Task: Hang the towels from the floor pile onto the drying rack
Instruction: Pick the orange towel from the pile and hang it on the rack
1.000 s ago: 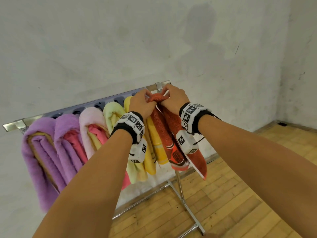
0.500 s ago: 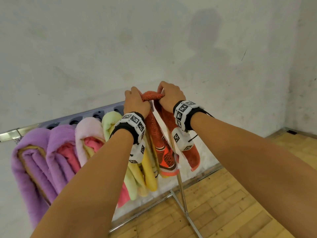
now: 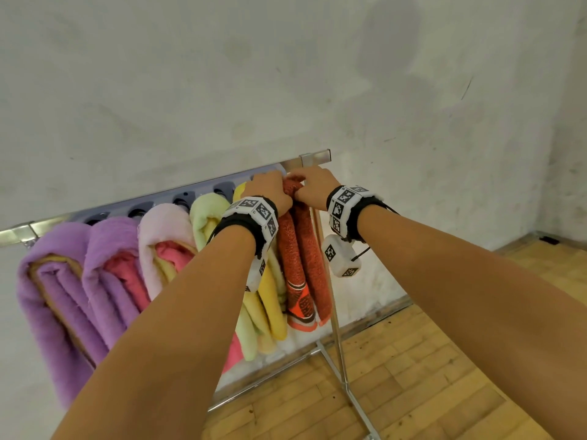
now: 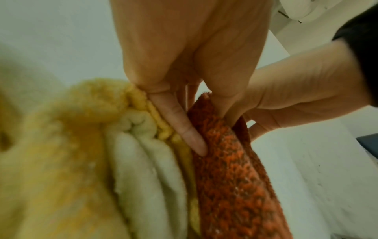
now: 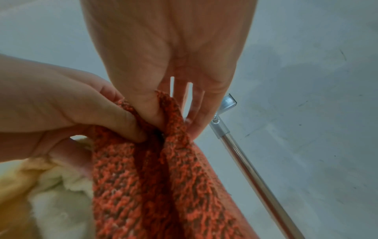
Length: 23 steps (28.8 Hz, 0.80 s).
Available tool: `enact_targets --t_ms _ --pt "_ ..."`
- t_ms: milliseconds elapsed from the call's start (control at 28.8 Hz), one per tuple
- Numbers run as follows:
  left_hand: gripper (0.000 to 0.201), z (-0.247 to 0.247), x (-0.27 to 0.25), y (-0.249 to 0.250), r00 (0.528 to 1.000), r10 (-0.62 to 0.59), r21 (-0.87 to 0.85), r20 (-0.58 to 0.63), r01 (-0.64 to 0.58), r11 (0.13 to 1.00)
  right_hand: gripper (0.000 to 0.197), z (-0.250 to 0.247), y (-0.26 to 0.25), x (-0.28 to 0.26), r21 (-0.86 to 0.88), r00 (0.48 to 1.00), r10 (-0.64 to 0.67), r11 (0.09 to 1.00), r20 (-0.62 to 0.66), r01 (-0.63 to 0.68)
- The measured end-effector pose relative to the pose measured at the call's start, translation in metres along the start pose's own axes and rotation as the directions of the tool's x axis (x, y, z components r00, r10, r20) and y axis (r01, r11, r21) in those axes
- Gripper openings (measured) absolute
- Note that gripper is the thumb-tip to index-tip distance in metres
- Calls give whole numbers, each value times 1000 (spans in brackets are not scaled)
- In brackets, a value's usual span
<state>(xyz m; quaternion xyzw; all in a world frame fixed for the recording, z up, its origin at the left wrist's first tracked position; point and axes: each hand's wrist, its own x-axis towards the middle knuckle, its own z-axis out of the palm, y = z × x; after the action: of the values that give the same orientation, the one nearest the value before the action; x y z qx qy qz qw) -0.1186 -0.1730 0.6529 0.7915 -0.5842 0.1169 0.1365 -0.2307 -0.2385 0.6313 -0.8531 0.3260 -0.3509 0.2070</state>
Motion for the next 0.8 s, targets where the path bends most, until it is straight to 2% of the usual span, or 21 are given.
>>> enact_targets --t_ms 104,208,347,451,521,590,660,798 --pt "36 5 -4 1 1000 -19 -12 20 19 1000 55 0 1 -5 -23 997 -3 1000 80 5" --pt "40 1 -8 2 999 -30 -105 37 34 994 63 -3 -4 -10 -52 990 22 999 138 -15" --pt "28 -10 -19 -1 999 -30 -371 42 43 928 47 -14 -20 -19 80 996 69 995 -58 -64" --pt "25 -22 -35 -3 1000 -3 -504 23 14 864 38 -21 -34 -24 79 991 79 994 -104 -71" --pt "25 -27 -45 -6 1000 13 -465 8 -8 885 32 -18 -48 -30 33 993 81 996 -89 -79" --pt "26 -26 -54 -6 999 47 -279 -3 -46 959 28 -7 -57 -38 -36 995 100 994 -30 -101" --pt "24 -17 -59 -2 996 76 -151 -39 -81 985 31 2 -53 -46 -72 992 123 990 -6 -123" --pt "28 -5 -61 2 989 91 -177 -120 -111 978 32 9 -26 -48 -89 985 160 982 -61 -165"
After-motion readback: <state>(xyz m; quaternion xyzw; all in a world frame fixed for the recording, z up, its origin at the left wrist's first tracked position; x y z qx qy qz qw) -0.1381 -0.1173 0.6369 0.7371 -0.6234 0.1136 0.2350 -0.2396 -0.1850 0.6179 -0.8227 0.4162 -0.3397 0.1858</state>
